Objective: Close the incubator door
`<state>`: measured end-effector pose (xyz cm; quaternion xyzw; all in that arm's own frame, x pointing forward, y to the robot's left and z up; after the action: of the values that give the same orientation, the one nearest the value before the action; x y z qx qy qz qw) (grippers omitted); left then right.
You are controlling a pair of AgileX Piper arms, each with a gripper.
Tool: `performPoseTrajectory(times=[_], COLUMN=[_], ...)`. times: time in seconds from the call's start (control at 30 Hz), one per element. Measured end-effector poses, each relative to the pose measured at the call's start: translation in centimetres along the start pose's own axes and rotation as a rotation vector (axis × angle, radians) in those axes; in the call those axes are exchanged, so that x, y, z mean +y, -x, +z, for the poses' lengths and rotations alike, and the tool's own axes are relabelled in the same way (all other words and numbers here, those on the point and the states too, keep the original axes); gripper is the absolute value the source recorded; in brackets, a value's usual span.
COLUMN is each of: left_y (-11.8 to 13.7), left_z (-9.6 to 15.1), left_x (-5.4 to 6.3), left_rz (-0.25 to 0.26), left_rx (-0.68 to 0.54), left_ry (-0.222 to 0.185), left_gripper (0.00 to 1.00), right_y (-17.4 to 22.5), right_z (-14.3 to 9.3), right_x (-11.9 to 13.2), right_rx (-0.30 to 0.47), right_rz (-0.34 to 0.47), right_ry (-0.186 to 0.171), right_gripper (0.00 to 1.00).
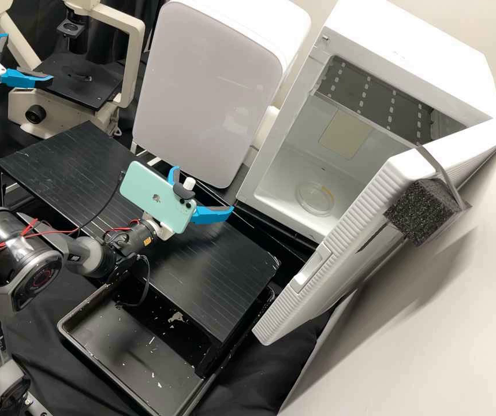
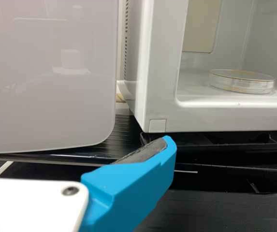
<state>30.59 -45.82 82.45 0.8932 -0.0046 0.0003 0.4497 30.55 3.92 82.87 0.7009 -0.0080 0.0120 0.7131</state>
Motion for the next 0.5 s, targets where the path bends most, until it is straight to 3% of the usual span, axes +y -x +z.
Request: performPoseTrajectory(times=[0.37,0.5], left_y=[0.0,0.0], left_z=[0.0,0.0], left_x=[0.0,0.0], left_rz=[0.0,0.0], left_rx=[0.0,0.0], left_ry=[0.0,0.0], left_gripper=[1.0,1.0], right_y=[0.2,2.0], right_z=[0.1,0.1], right_x=[0.0,0.4], right_rx=[0.002,0.008], right_rz=[0.008,0.053], right_ry=[-0.003,0.022], right_gripper=[1.0,1.0])
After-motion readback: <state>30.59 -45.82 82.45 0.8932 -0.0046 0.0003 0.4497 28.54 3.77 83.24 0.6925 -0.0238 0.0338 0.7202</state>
